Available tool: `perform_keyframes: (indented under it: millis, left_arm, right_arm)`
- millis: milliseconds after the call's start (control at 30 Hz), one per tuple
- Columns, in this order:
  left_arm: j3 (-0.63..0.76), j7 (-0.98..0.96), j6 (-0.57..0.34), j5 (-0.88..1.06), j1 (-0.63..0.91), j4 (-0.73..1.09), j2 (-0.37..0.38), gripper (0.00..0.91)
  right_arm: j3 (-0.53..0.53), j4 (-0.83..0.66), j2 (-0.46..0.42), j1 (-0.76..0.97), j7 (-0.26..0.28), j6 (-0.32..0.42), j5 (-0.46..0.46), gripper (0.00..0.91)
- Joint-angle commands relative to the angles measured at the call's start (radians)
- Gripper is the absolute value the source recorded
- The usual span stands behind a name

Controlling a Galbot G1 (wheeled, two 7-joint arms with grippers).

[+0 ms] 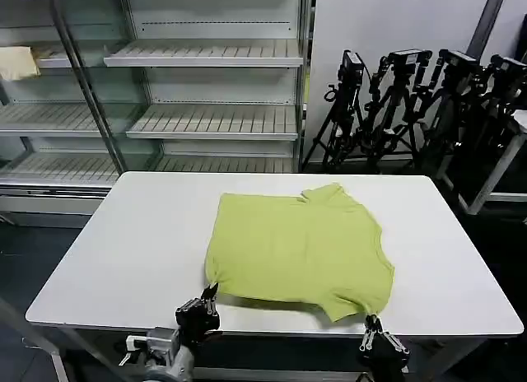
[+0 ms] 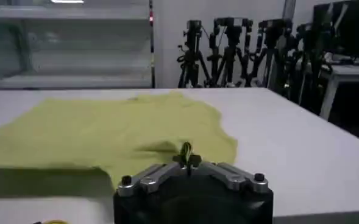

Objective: Fold and organize the clothes.

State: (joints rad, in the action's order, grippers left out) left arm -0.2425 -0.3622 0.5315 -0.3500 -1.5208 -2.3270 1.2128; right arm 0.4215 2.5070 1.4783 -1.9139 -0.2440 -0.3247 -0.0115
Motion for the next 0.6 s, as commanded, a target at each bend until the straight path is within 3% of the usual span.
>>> perform_keyframes:
  millis: [33, 600]
  left_arm:
    - [-0.007, 0.0, -0.004, 0.006, -0.09, -0.121, -0.005, 0.05]
    - [0.012, 0.028, -0.031, 0.0, 0.047, 0.006, -0.09, 0.04]
  right_arm:
    - [0.019, 0.063, -0.002, -0.033, -0.001, 0.006, 0.007, 0.0]
    - [0.124, -0.057, -0.111, 0.193, 0.001, -0.031, -0.114, 0.0]
